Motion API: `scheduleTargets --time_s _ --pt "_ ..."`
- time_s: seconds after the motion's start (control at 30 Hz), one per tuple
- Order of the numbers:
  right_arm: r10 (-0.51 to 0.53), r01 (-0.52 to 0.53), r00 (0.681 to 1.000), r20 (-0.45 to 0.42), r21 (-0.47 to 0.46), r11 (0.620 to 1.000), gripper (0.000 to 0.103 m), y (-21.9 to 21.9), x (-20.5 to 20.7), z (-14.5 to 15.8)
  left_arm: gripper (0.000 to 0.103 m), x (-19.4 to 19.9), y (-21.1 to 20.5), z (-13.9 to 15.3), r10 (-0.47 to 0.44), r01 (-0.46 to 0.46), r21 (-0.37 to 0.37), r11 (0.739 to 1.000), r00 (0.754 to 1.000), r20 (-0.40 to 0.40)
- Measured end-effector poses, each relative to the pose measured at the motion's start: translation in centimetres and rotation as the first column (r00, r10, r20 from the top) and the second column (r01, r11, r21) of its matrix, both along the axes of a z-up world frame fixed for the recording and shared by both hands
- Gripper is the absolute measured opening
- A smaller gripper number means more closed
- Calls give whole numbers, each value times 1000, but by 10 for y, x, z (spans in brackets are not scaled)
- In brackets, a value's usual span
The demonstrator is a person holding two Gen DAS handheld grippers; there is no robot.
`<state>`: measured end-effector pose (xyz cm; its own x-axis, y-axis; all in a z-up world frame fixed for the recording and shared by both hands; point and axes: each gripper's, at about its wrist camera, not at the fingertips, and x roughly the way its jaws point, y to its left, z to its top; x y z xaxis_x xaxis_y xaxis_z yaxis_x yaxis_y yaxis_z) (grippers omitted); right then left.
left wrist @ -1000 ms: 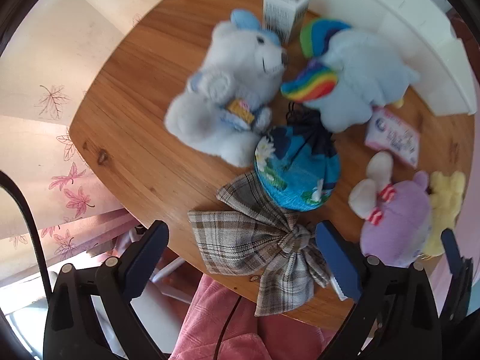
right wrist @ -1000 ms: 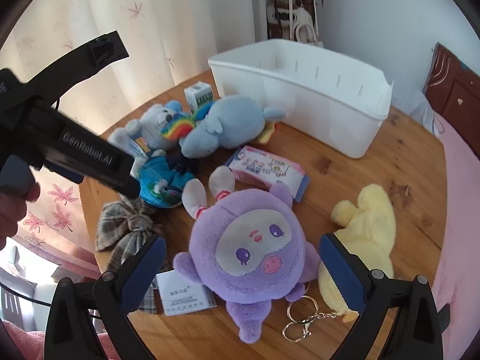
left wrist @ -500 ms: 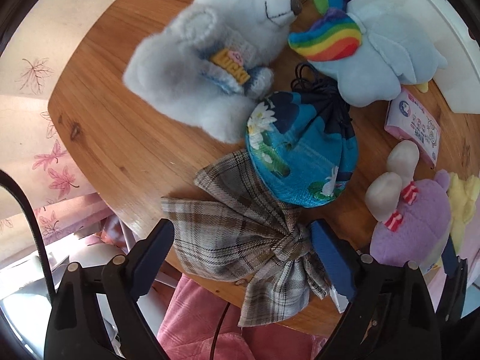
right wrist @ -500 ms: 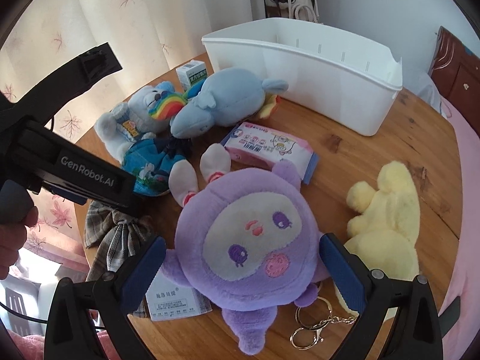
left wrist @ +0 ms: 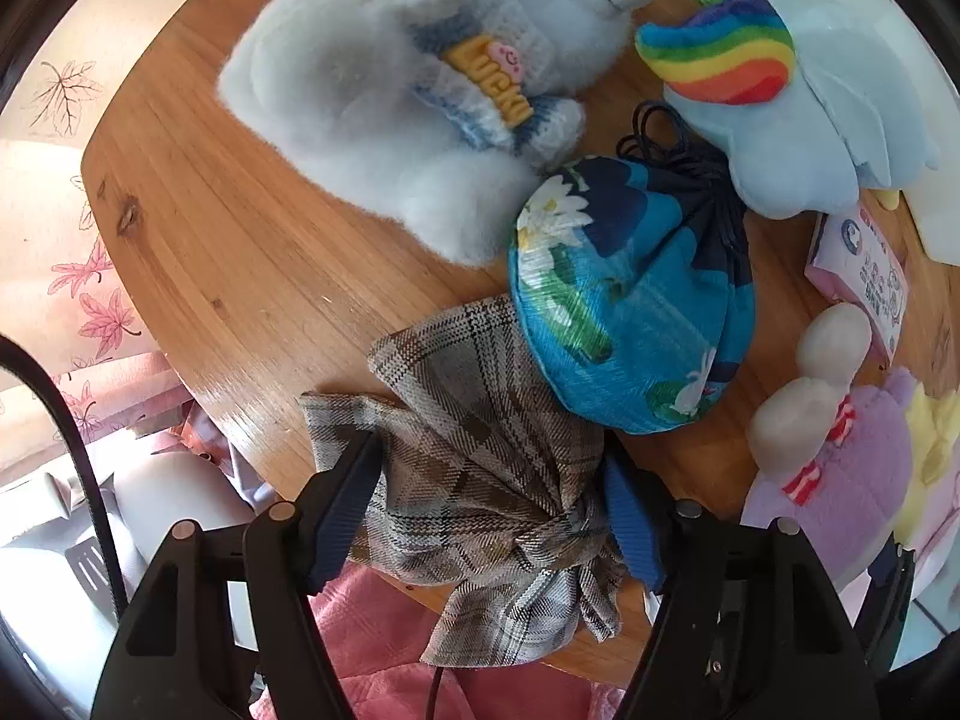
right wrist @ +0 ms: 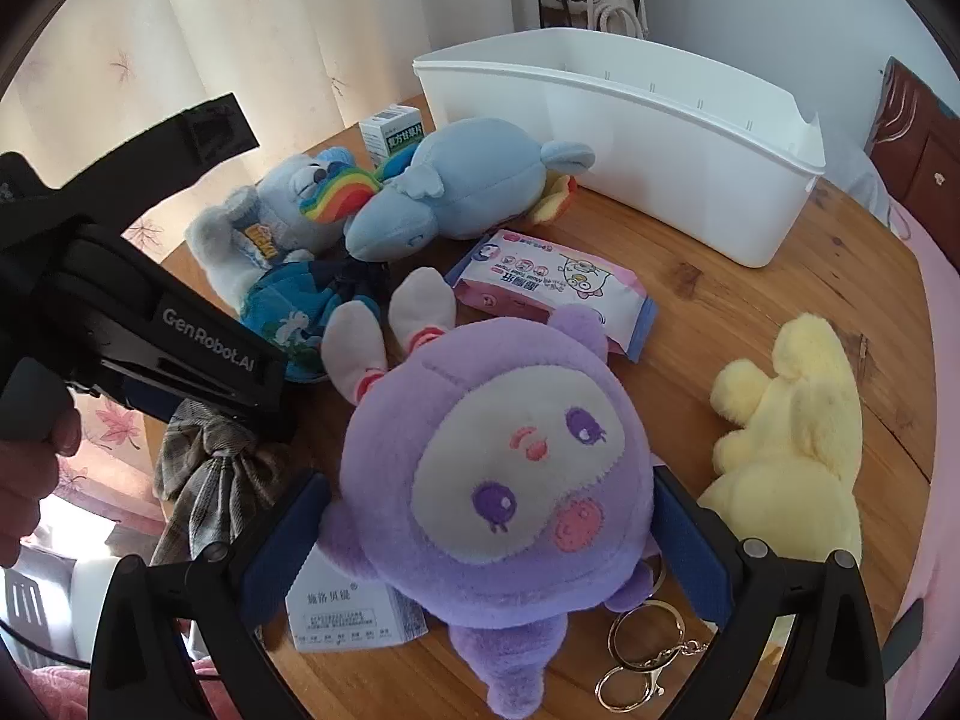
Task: Organize objects
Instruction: 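Grasp the plaid bow with the left tool while the right tool grasps the purple plush, then lift the plaid bow and purple plush and carry both over the white tray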
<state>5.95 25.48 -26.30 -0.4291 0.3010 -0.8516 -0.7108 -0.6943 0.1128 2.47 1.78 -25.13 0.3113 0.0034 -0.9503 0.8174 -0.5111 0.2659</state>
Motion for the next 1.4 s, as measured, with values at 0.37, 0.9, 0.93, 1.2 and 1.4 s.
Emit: scheduleTargets --time_s 0.37,0.9,0.93,1.2,1.4 --pt "-19 19 1000 20 2 1000 90 2 -6 -1 53 3 -1 17 50 -50 -8 999 999 0" --pt "-46 46 999 6 -25 999 86 6 -7 9 35 6 -13 52 42 -42 -48 998 999 -10" --pt "-48 48 999 3 -25 999 86 6 -7 11 35 6 -14 55 29 -29 -50 998 1000 -10" --pt "-49 49 998 -38 1 999 86 9 -6 37 35 5 -19 91 -21 20 -81 996 1000 -10" --pt "-47 48 998 -47 22 999 86 -2 4 52 34 4 -22 130 -62 60 -103 993 998 -17"
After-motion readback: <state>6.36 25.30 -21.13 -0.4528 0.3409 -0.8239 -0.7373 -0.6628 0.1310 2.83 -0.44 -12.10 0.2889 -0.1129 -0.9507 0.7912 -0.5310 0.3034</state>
